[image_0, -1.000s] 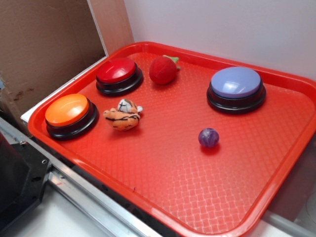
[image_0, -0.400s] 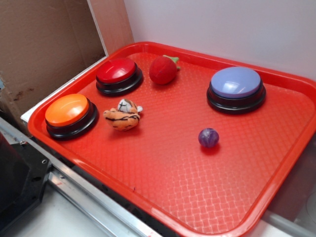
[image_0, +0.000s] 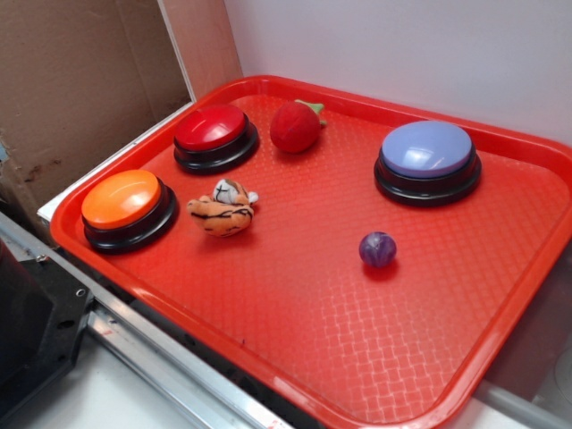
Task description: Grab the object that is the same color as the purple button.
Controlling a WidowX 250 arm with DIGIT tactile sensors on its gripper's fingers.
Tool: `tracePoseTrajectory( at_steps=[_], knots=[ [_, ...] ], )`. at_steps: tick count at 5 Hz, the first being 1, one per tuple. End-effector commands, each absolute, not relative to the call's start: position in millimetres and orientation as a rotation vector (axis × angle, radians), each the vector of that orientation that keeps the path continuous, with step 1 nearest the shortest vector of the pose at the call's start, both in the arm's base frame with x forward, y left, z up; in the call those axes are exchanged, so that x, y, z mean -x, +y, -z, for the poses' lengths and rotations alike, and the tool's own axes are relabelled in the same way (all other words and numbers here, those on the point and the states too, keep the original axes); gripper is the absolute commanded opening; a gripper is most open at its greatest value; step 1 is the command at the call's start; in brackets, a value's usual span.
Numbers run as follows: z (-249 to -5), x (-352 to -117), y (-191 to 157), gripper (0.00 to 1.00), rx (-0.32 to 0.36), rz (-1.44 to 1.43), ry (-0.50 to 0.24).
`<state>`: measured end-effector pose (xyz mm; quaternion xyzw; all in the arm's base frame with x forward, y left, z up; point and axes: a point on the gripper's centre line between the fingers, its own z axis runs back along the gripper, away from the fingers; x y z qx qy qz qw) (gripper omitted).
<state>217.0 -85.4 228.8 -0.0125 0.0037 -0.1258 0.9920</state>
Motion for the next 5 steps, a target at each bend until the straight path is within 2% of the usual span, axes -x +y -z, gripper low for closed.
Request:
tracePoseTrajectory(
  at_steps=[1,2,4,5],
  knots=[
    [-214.9,-220.6,-156.3,1.00,-0.014,0.428,0.025],
    [-205.7,-216.0,-154.6,1.00,0.023,0.464,0.057],
    [-205.7,-216.0,-154.6,1.00,0.023,0.464,0.057],
    [-205.4,-228.3,-141.1,1.00,-0.029,0.385,0.053]
  ],
)
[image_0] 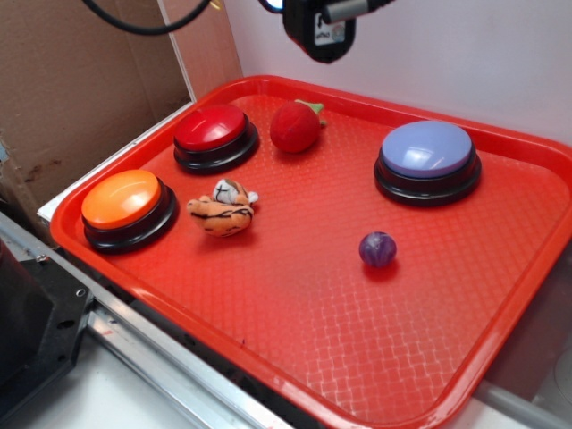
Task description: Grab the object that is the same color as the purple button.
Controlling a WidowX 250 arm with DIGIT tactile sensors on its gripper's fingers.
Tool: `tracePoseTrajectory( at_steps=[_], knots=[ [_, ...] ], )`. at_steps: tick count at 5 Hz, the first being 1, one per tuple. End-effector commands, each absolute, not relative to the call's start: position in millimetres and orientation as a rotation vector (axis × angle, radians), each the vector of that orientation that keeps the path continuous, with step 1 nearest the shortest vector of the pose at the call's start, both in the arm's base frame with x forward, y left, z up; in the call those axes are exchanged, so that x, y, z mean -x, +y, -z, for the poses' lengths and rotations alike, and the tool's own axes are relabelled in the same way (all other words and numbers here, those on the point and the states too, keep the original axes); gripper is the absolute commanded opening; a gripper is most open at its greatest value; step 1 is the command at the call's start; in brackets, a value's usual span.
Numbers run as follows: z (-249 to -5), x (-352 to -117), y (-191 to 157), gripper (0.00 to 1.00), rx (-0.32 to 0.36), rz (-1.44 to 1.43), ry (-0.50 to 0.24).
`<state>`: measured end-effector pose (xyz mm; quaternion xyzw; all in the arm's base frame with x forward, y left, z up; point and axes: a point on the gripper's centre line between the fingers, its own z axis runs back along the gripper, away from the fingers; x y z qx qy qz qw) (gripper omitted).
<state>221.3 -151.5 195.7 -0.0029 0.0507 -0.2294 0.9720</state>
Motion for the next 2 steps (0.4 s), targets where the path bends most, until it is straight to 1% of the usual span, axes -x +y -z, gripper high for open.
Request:
tracePoseTrajectory(
  at_steps=[1,2],
  knots=[
    [-162.2,-253.5,-159.8,1.00,0.048,0.449,0.103],
    [-121.1,-260.2,-173.4,1.00,-0.001,0.505,0.218]
  ],
)
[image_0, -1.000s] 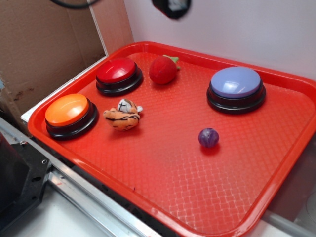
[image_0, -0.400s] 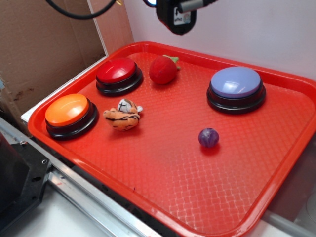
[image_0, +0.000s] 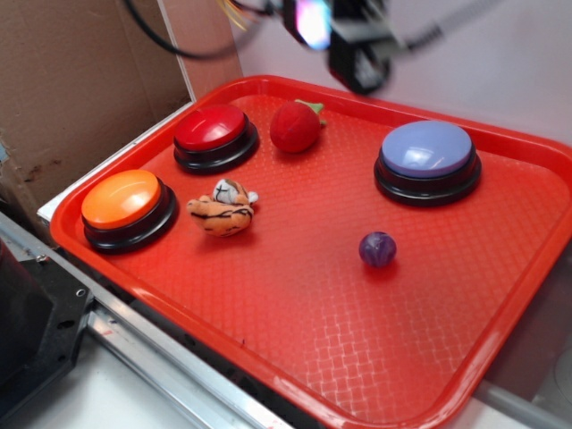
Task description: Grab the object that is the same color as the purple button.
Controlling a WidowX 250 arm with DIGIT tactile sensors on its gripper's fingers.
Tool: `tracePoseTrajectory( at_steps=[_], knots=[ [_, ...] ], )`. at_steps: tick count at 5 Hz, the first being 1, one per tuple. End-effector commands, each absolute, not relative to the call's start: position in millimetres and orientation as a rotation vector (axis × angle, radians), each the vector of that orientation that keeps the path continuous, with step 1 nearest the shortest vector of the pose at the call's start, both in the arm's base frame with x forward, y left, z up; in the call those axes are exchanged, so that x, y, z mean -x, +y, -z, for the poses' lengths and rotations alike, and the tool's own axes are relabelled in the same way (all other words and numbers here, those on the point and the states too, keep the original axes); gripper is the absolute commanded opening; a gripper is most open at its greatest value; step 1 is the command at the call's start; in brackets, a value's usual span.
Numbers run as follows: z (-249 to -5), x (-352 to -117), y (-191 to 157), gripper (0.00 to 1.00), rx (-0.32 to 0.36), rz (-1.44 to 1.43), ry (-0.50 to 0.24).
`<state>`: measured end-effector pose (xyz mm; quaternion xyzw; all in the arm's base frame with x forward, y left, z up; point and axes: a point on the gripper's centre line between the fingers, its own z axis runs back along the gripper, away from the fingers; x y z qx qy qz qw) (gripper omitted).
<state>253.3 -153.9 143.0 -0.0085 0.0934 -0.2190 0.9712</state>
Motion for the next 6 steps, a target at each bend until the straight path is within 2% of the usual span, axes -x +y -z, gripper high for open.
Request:
tracePoseTrajectory(
  at_steps=[1,2,3,4,6],
  knots=[
    [-104.2,-262.9,-177.3,1.00,0.002,0.537,0.253],
    [-100.3,-250.4,-179.6,1.00,0.017,0.541,0.268],
    [-101.7,-229.1,-177.4,1.00,-0.007,0.545,0.306],
    [-91.6,-221.8,-178.9,1.00,0.004,0.622,0.271],
    [-58.8,-227.3,-177.3,1.00,0.020,0.651,0.293]
  ],
)
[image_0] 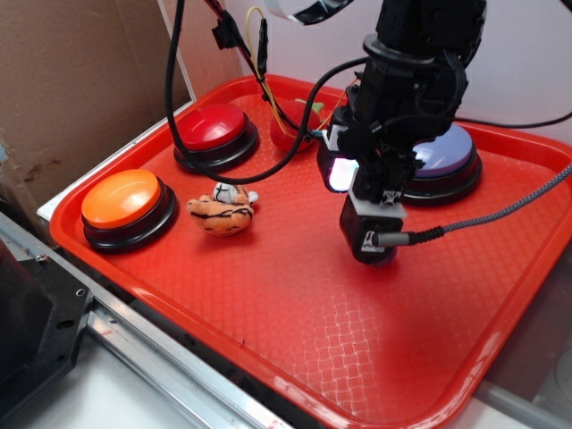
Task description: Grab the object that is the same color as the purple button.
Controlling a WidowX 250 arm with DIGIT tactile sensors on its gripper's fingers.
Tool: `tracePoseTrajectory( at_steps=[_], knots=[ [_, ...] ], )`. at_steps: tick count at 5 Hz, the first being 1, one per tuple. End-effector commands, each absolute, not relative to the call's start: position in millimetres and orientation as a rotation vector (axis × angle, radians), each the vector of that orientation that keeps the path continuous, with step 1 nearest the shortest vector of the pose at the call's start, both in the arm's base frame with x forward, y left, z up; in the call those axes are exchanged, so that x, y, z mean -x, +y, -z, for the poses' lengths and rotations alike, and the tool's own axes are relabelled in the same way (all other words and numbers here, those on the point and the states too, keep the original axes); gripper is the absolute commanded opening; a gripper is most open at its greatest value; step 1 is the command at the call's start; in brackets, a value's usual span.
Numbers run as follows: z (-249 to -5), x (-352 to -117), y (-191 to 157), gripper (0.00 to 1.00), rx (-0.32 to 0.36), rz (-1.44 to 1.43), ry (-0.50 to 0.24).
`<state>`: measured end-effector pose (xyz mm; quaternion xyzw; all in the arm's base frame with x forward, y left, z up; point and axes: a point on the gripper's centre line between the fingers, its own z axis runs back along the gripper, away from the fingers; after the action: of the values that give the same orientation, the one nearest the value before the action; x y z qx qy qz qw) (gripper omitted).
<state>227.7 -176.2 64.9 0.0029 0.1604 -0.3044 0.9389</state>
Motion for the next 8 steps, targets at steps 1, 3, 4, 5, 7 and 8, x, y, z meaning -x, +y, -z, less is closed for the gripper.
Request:
tracePoseTrajectory(
  at_steps=[1,3,4,5,7,8],
  knots=[
    [-41.4,-232.7,-178.1,1.00,0.040,0.667,0.327],
    [-19.7,-240.4,-178.2,1.00,0.060,0.648,0.379],
    [-15.8,-244.5,-181.5,1.00,0.061,0.661,0.389],
    [-12.8,-244.9,-181.7,0.00,0.082,0.641,0.377],
    [-21.6,-241.3,-177.1,0.00,0.041,0.609,0.398],
    [-71.0,-240.1,-160.4,0.00,0.039,0.442,0.324]
  ],
)
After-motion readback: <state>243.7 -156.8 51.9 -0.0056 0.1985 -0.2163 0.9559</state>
